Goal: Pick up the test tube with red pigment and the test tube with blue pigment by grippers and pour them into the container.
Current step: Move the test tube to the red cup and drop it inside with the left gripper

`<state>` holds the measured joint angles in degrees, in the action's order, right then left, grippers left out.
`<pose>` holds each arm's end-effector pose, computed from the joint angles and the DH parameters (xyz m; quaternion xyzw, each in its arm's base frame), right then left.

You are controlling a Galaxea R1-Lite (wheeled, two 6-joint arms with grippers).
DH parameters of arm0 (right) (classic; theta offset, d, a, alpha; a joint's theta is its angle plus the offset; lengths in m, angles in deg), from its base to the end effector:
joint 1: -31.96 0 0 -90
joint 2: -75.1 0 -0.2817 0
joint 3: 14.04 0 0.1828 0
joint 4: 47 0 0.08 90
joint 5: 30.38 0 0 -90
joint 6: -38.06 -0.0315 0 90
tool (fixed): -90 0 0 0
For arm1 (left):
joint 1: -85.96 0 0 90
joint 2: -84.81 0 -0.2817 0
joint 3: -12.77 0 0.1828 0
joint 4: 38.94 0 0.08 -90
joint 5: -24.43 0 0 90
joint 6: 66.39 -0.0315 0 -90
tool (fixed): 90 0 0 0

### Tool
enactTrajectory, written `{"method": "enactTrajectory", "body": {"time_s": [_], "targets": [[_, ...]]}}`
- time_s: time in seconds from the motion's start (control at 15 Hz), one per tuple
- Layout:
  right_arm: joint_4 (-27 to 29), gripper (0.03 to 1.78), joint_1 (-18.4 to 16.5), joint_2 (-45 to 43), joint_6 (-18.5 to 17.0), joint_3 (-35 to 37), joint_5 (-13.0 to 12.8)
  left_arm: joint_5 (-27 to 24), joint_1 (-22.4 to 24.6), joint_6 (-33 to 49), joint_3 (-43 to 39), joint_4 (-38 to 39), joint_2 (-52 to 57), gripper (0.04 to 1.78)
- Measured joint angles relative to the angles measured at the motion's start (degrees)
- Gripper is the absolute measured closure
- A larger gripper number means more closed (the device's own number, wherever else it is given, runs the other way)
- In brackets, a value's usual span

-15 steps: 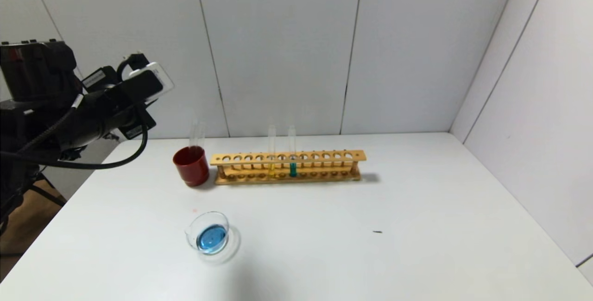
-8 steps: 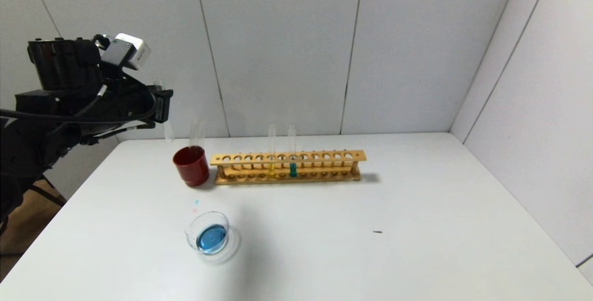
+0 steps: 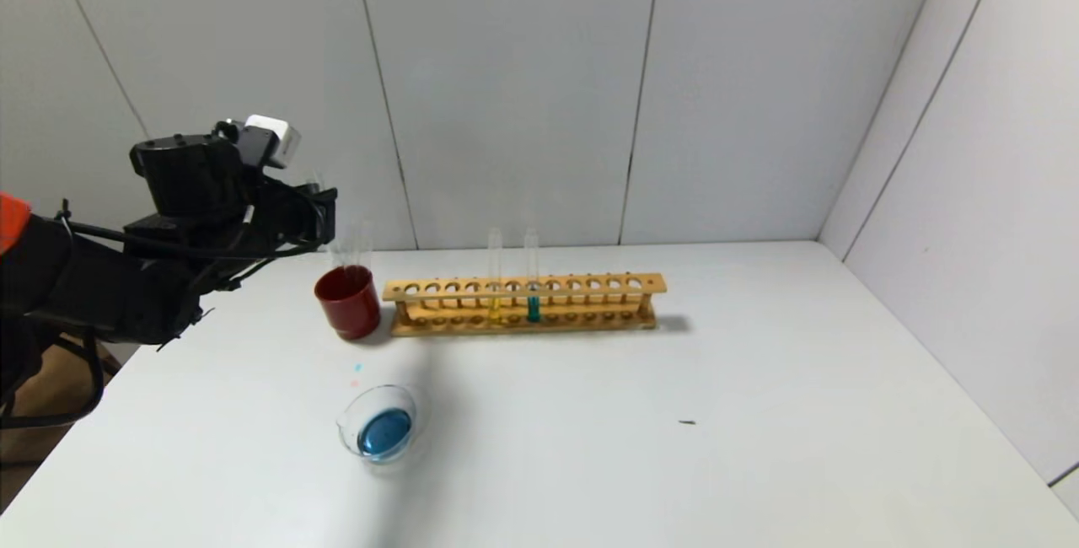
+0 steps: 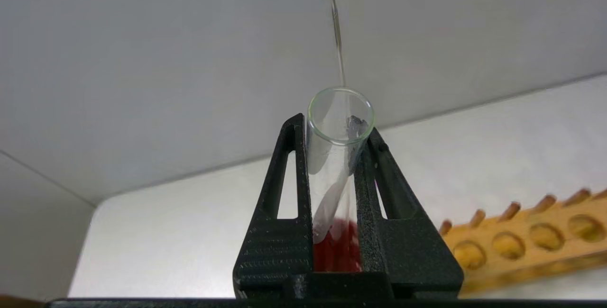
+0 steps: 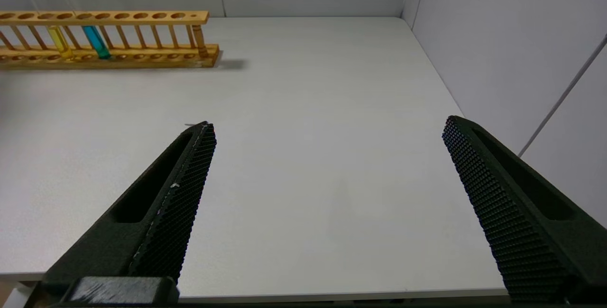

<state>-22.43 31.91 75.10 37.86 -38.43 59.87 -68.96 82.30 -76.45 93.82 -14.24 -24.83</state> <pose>-0.0037 0.0001 0.0751 0.0017 0.0016 0.0017 1.0000 0.3655 -0.0252 0.1703 0.0875 0.0284 -0.0642 0.9937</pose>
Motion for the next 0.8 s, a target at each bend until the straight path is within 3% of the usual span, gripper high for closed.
{"method": "enactTrajectory", "body": {"time_s": [0.8], "targets": [[0.0, 0.06, 0.0, 0.0, 0.0, 0.0, 0.0, -0.3, 0.0, 0.4, -3.4, 0.4, -4.2, 1.48]]}}
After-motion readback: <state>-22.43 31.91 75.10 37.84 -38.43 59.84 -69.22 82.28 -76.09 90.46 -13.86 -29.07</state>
